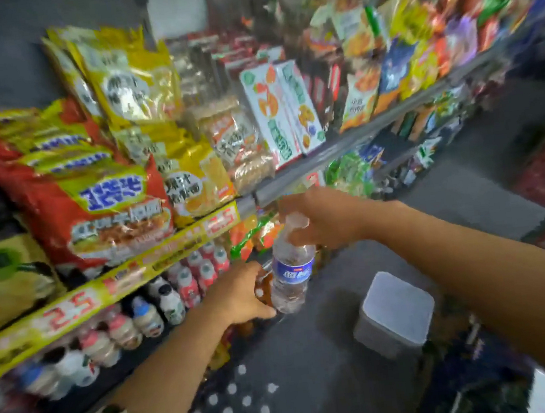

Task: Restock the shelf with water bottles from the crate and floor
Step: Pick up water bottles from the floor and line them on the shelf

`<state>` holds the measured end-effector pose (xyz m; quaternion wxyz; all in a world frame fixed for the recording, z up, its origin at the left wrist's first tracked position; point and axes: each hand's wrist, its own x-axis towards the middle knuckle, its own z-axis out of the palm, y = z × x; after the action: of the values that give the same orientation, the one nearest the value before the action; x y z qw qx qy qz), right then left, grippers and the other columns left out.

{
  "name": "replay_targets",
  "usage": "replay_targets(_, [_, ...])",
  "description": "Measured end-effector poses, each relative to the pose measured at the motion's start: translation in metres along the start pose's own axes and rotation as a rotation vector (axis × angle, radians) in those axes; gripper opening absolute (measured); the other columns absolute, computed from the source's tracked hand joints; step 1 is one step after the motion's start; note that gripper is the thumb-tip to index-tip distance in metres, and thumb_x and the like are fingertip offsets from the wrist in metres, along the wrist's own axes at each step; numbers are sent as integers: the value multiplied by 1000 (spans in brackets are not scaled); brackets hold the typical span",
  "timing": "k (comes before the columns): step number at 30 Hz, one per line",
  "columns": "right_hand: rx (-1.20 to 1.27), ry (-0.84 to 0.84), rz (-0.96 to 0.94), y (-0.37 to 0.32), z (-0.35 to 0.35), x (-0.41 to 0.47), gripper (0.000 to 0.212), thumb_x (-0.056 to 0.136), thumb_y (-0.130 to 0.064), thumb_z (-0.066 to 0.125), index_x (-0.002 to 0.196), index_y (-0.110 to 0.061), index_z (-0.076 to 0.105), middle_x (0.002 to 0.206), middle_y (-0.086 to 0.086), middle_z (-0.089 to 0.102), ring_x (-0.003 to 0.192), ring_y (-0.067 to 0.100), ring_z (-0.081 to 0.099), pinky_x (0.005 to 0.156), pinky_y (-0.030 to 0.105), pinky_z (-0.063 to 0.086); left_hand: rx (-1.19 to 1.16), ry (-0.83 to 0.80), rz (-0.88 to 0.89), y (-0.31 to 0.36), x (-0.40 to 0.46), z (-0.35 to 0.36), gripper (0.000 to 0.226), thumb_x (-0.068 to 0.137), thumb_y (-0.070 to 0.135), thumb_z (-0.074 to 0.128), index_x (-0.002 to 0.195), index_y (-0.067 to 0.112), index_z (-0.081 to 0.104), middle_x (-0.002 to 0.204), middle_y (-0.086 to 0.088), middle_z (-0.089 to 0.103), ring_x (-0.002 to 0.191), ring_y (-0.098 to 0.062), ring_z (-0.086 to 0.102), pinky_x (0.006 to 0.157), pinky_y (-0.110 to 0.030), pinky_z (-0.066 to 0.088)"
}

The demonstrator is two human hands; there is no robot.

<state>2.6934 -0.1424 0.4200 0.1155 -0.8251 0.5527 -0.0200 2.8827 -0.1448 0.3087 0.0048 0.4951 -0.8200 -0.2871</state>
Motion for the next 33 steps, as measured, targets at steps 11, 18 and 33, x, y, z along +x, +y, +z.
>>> replay_targets(11, [-115,277,-10,-103,-252,-46,18,86,-25,61,73,-19,50,70,-4,47,71,16,49,52,23,35,289,263,131,121,-101,-242,51,73,31,79,117,15,58,113,-2,63,101,-21,59,76,-27,45])
replay_targets(18, [-117,545,-119,-115,-361,-20,21,85,-24,60,84,-4,65,86,19,64,79,24,57,77,42,49,216,485,94,164,-126,-344,37,74,18,79,108,9,67,100,-6,71,93,-22,66,78,-29,50])
replay_targets(33, [3,668,-429,-80,-477,123,28,86,-30,57,97,-6,65,97,8,63,88,21,56,70,27,40,-104,1072,-198,180,-36,-425,25,76,17,76,84,-5,70,83,-24,69,75,-29,67,78,-41,56])
